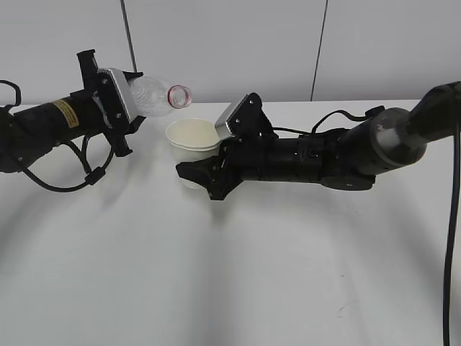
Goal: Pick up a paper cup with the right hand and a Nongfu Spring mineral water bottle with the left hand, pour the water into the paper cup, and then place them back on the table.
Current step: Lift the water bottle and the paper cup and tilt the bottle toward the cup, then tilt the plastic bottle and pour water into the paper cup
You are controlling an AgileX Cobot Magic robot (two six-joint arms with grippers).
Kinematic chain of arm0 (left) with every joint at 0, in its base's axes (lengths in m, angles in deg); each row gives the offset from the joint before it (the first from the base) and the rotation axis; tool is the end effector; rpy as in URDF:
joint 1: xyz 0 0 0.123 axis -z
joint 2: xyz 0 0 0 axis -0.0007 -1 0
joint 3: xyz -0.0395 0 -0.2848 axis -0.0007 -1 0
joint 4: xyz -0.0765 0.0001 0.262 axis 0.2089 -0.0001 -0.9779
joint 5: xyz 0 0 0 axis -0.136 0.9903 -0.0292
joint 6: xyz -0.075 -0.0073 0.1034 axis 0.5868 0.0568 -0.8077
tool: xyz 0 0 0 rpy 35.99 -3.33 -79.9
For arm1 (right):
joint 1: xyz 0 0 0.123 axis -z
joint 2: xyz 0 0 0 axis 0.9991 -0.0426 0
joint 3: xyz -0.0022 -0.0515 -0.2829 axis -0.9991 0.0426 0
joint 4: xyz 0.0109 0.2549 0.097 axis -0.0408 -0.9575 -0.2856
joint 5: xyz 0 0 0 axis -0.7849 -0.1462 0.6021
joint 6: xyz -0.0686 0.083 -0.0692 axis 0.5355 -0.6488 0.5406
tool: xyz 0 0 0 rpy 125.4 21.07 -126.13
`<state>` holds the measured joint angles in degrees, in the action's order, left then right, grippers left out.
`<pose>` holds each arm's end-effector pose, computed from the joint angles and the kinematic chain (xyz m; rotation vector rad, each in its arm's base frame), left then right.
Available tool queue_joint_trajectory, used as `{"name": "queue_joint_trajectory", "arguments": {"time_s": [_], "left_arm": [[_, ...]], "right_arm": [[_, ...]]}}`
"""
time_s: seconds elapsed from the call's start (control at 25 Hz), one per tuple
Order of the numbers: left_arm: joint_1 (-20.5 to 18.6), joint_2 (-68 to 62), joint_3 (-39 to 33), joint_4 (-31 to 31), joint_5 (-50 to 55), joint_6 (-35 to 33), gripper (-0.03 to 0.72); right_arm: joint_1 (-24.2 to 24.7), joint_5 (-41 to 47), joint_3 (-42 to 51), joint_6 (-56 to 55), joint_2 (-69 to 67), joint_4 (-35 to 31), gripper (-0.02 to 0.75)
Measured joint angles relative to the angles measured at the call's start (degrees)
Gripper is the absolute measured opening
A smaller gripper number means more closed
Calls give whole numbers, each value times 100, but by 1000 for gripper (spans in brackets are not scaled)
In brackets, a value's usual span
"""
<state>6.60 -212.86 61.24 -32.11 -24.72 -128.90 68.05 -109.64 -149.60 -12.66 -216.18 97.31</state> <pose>0.4797 -0.1184 0.1303 1.3380 1.0718 0.3993 0.4386 0.2386 0.0883 -0.9966 1.6404 0.6708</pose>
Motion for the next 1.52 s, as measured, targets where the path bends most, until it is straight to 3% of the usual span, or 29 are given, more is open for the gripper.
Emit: {"name": "queue_joint_trajectory", "arguments": {"time_s": [0.6,1.52], "left_arm": [[0,0,140,-55,140,-16,398],[0,0,152,-85,37,-555,395]], "right_arm": [[0,0,0,0,0,9,467],[0,259,0,0,0,-109,467]]}}
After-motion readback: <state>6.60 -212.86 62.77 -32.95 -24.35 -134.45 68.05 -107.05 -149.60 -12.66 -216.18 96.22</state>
